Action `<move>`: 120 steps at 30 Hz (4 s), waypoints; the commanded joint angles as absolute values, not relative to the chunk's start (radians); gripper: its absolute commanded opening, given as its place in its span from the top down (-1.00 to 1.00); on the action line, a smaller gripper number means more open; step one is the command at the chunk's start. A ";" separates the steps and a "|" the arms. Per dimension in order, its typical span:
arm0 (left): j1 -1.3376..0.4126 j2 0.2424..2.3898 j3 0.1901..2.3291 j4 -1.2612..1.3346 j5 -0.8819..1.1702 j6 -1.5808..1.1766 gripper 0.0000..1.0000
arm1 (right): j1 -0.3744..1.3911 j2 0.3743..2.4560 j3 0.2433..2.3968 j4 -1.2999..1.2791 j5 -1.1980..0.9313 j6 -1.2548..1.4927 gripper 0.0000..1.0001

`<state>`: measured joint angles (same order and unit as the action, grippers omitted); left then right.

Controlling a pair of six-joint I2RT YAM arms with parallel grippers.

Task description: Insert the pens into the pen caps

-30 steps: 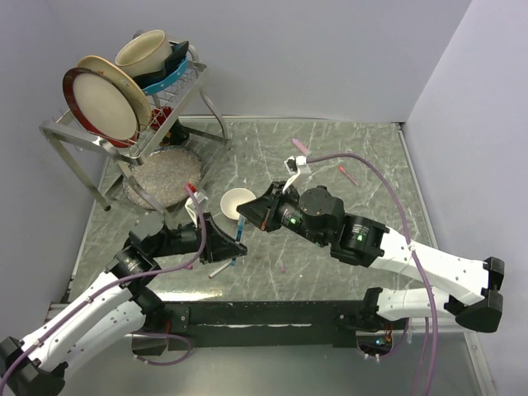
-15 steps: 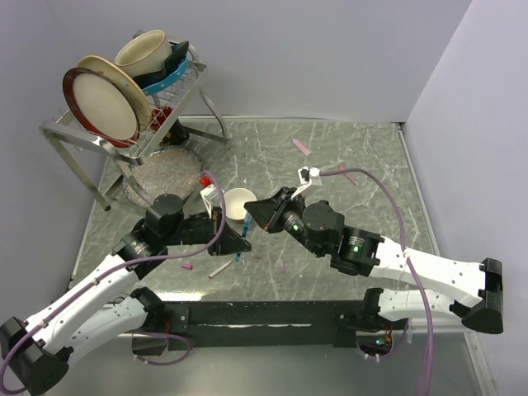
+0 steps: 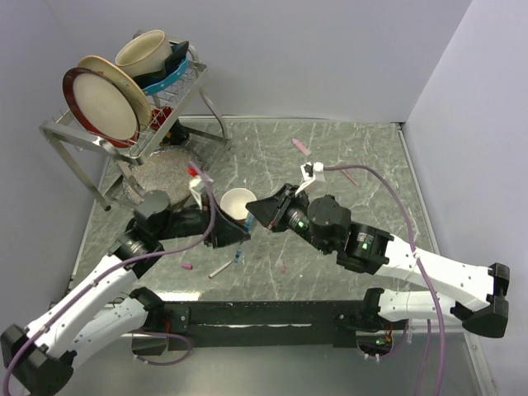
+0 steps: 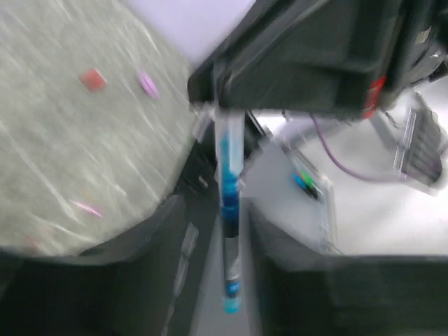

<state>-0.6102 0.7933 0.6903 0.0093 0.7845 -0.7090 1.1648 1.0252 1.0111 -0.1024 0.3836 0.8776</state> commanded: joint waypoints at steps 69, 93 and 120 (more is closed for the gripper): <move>-0.581 0.411 0.655 -0.262 0.221 -0.483 -0.99 | 0.426 1.893 1.549 -0.839 0.175 1.106 0.06; -0.581 0.385 0.655 -0.265 0.201 -0.480 -0.99 | 0.499 2.085 1.571 -0.812 0.178 1.184 0.12; -0.607 0.322 0.650 -0.299 0.146 -0.508 -0.98 | 0.523 1.925 1.324 -0.612 0.189 0.968 0.99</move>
